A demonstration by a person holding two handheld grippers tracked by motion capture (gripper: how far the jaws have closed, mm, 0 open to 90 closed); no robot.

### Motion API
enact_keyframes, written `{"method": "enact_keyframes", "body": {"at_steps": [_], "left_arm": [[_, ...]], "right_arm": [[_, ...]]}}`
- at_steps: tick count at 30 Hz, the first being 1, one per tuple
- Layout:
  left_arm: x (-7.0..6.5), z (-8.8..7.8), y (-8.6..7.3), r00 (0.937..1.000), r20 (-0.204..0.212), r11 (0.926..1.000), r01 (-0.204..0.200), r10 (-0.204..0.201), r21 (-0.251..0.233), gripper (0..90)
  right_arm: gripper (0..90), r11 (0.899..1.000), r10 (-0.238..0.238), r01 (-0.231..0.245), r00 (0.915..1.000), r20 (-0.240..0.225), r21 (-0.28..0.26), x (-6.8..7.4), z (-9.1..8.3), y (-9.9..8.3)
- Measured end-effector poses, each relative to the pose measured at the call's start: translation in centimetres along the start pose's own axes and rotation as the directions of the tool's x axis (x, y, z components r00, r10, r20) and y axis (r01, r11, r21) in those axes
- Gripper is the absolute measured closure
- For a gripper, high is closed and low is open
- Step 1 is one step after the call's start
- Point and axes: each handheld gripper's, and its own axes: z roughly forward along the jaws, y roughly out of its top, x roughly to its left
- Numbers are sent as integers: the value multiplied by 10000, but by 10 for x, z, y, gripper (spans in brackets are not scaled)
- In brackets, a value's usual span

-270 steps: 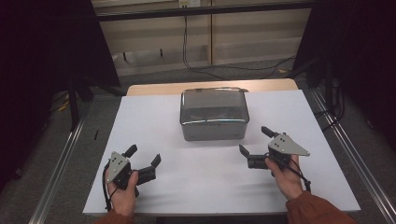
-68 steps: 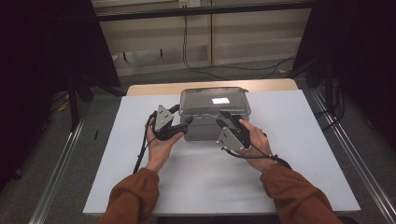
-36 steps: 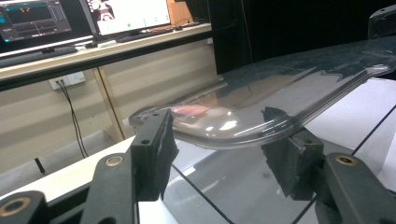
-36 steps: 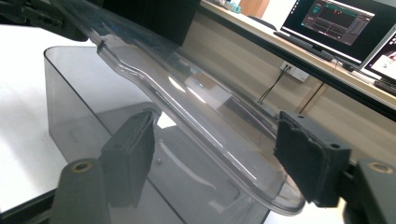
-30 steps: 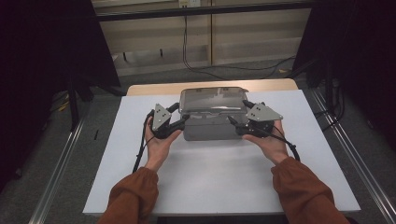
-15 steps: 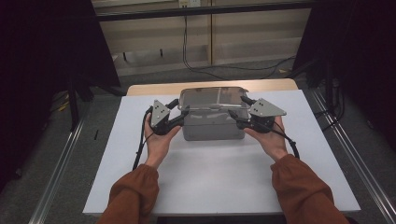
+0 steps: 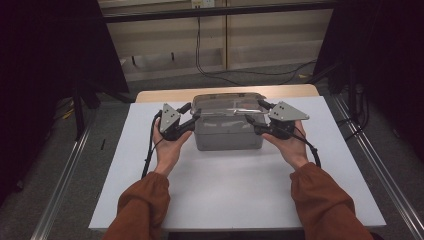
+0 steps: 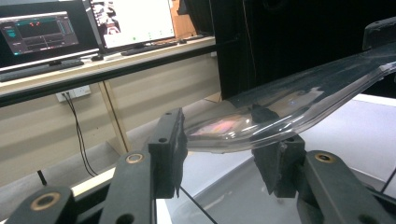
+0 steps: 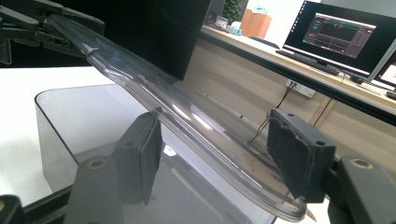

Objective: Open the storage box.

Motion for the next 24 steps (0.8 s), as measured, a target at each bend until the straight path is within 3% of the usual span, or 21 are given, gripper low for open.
{"method": "enact_keyframes", "body": {"at_steps": [7, 19, 24], "left_arm": [[3, 1, 3, 9998, 179, 9999, -91, 89, 98, 545], [5, 4, 7, 9997, 145, 9998, -213, 213, 14, 562], [6, 5, 9, 9998, 127, 9999, -157, 158, -51, 566]], "right_arm": [[359, 9999, 149, -149, 9999, -46, -33, -4, 2, 1], [379, 9989, 414, -413, 9991, 44, -209, -12, 2, -1], [371, 9979, 507, -493, 9982, 332, -410, -14, 2, -1]]}}
